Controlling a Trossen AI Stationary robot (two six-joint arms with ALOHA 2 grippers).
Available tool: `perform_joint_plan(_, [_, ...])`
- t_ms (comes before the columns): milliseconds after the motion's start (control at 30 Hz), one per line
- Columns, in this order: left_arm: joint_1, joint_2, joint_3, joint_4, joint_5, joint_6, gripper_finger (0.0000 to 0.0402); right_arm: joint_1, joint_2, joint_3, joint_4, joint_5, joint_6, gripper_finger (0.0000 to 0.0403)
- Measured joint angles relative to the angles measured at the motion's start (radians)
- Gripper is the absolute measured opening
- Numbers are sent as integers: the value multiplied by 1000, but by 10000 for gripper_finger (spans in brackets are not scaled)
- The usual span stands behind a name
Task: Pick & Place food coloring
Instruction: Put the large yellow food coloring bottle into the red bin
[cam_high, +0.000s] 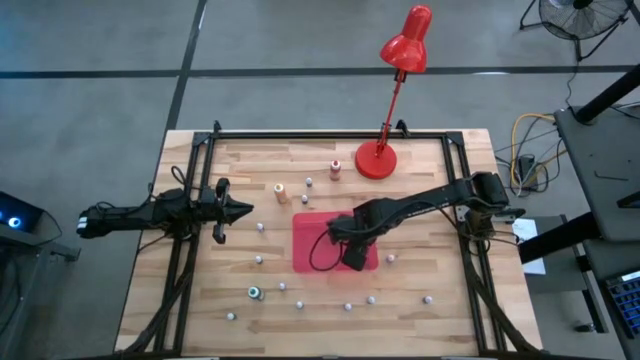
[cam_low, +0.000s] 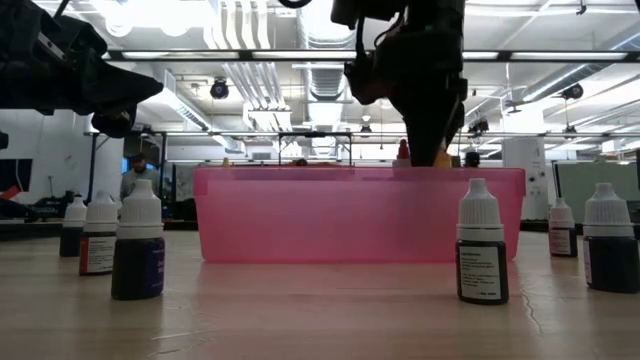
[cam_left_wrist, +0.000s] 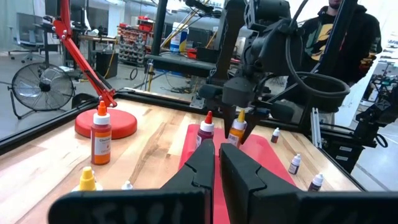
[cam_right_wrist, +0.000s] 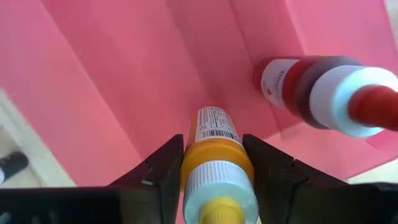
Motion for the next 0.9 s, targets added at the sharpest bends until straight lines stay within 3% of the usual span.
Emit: perform_joint_plan(900, [0, 0, 0, 0, 0, 0, 0, -45, 0, -34, 61, 29, 126, 144])
